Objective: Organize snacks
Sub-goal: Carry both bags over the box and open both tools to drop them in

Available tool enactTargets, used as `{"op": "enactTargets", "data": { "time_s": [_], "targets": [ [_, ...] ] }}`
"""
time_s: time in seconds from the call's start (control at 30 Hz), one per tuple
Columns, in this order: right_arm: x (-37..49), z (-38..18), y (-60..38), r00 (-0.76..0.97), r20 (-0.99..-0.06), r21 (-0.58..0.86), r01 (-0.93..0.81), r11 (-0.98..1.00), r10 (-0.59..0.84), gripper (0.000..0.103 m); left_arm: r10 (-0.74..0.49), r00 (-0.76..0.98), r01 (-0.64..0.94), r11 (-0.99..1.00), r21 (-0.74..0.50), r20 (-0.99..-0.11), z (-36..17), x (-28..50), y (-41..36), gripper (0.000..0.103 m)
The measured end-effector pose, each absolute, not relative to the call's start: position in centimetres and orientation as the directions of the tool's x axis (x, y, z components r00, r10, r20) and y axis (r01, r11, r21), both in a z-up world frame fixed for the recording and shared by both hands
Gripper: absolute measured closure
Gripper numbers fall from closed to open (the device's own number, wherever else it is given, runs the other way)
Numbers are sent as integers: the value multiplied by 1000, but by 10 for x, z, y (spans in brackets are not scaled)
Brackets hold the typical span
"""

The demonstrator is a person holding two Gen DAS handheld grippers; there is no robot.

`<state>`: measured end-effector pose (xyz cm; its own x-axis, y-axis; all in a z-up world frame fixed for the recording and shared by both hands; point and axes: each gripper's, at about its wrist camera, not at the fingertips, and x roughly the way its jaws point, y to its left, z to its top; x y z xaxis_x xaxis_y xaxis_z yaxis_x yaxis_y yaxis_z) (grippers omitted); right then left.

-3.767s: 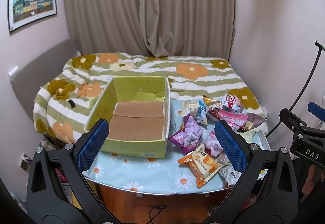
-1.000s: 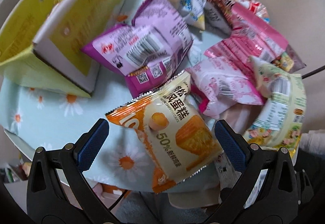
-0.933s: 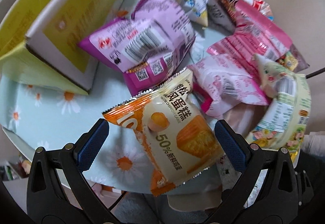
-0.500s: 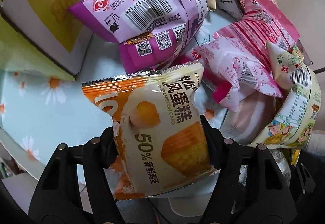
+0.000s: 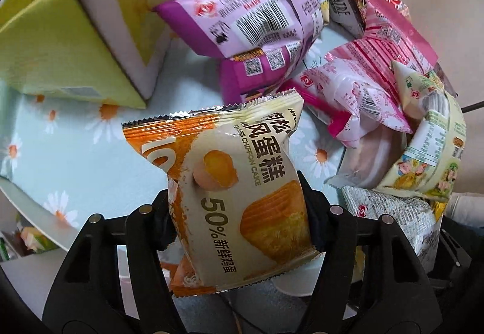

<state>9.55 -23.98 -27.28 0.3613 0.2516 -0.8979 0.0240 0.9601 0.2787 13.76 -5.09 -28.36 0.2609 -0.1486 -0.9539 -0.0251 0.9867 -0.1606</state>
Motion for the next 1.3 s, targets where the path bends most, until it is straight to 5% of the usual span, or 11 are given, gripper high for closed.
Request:
{"op": "enactTargets", "data": {
  "time_s": [0.3,0.77,1.3],
  "targets": [
    [70,-257,-246,393,-874,302,-24,953,287,29,-130,319,-44,987,-151,-939,-249,103,-32,41],
    [62,-158,-215,556,-738,271,-275,922,383,29,-57,535,-121,982,-143,-843,-134,81,19,41],
    [151,-39,-139,729,-566,153,-367,918,386,28,-28,674,-107,985,-135,-738,-54,168,118,41]
  ]
}}
